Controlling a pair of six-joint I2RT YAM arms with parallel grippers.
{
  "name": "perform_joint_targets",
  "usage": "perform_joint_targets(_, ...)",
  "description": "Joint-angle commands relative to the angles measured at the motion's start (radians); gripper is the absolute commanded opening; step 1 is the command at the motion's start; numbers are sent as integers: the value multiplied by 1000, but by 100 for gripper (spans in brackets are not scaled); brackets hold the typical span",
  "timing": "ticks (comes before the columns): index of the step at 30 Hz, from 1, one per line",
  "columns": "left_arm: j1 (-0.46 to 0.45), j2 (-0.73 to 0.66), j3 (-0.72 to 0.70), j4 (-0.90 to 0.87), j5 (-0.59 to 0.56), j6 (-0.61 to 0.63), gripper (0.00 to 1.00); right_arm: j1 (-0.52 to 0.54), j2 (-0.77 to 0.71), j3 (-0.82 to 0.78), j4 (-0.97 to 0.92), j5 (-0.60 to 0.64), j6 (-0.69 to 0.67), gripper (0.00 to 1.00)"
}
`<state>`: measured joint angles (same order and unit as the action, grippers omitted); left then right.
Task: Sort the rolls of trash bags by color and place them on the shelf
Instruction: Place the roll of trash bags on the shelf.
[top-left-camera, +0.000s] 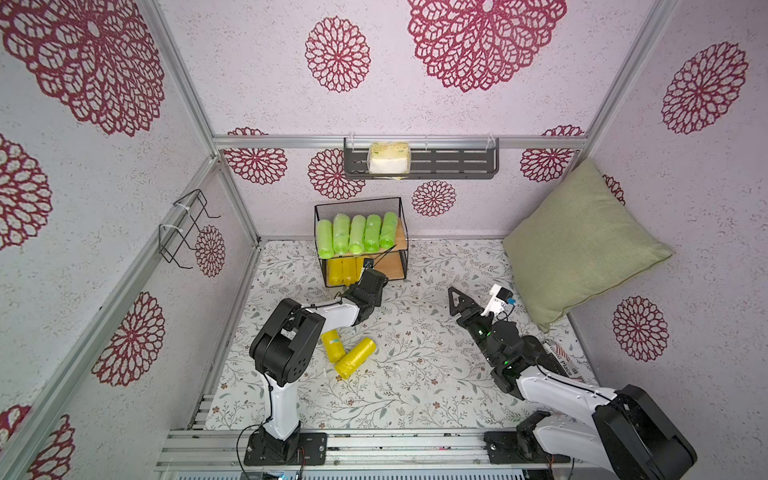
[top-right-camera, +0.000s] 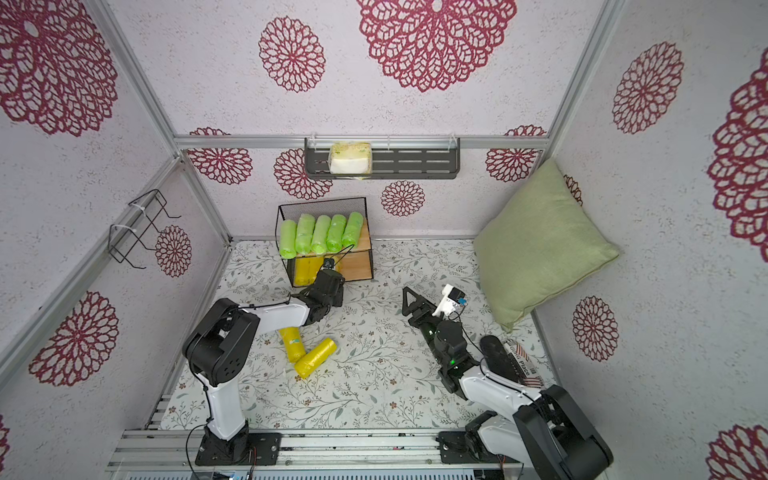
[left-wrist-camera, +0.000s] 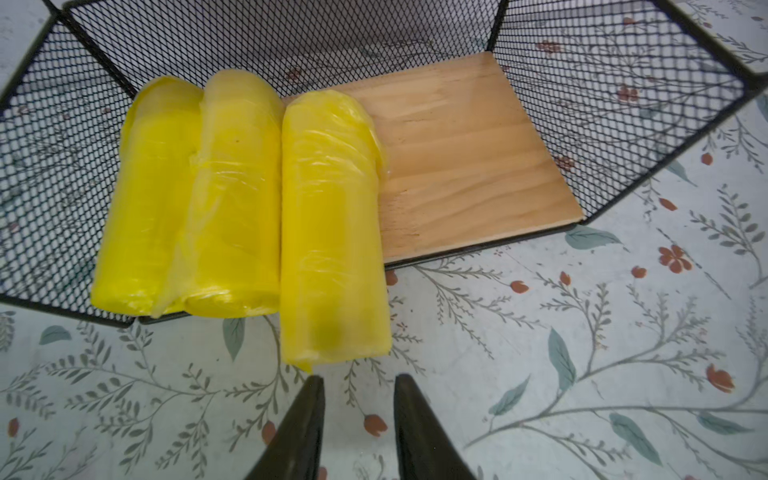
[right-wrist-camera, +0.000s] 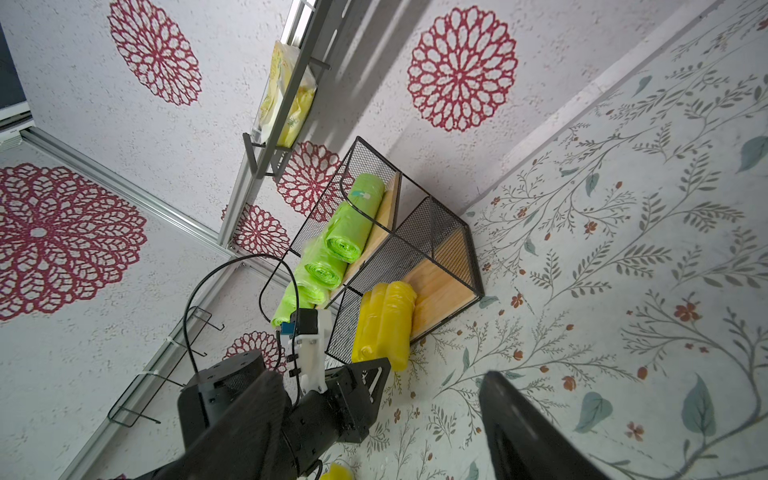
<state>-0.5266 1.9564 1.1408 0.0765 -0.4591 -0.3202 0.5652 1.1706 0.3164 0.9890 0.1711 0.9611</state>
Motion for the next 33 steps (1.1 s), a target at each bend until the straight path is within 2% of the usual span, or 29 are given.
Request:
perform_joint_targets(1,19,46,30,16,17,33,32,-4,9,-3,28,-11,-19,78)
perform_joint_targets(9,45,107,104,25,21,41,32,-4,36,2,43,-29,-11,78)
perform_joint_targets(20,43,124,118,51,2,12,44,-4,48,-2,48,-42,-9,78)
perform_joint_targets(27,4,0,23,46,51,-24,55,11,36,6,-5,-50,-66,78)
perform_joint_targets(33,-27,-196,-93,-28,164,-79,65,88,-13,64,-260,-60,-188,78)
